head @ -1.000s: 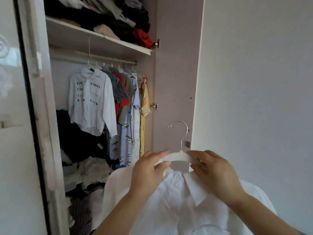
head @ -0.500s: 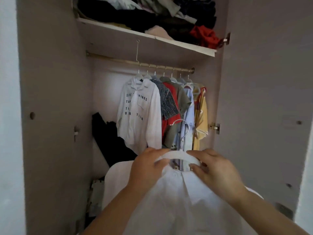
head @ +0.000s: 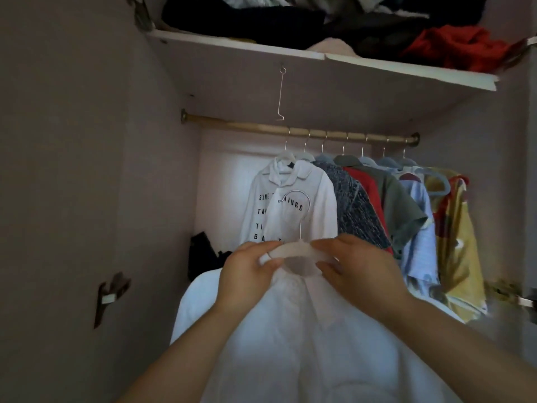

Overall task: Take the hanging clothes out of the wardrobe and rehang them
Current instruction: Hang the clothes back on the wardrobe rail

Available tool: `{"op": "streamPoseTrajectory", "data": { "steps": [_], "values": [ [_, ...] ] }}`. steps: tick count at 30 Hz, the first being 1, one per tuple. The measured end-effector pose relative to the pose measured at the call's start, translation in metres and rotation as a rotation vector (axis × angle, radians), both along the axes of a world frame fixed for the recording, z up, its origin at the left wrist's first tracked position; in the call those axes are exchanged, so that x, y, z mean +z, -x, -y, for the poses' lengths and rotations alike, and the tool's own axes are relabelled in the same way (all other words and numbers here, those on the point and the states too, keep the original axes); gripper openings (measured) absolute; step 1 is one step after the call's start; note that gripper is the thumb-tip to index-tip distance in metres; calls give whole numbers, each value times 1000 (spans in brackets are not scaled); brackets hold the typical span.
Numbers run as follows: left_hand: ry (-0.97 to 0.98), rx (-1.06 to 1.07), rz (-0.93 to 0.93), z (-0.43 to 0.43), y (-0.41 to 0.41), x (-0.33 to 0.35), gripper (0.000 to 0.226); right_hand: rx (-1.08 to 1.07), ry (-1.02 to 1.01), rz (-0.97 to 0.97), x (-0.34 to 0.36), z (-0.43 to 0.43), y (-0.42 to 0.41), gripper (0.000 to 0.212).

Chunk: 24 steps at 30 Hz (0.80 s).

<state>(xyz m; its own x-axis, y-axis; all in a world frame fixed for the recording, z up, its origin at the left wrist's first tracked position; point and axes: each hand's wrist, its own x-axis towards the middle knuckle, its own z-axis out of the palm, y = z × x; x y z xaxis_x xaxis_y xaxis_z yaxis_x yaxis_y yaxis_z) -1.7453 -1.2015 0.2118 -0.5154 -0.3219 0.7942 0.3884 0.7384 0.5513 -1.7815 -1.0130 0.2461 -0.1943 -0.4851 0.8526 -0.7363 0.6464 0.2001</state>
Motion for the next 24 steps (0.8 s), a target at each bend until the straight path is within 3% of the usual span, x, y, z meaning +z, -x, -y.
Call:
{"op": "streamPoseTrajectory", "data": {
  "steps": [6,10,16,24],
  "values": [
    [16,58,-56,78,98,61,31,-243,-182,-23,70,82,78,29],
    [91,135,-66,112,152,103,36,-380,-191,-110,110,128,127,24],
    [225,238,-188,152,207,142,40,-456,-185,-222,166,178,182,18],
    [335,316,-113,181,233,166,51,-466,-83,-292,233,215,223,30]
  ]
}}
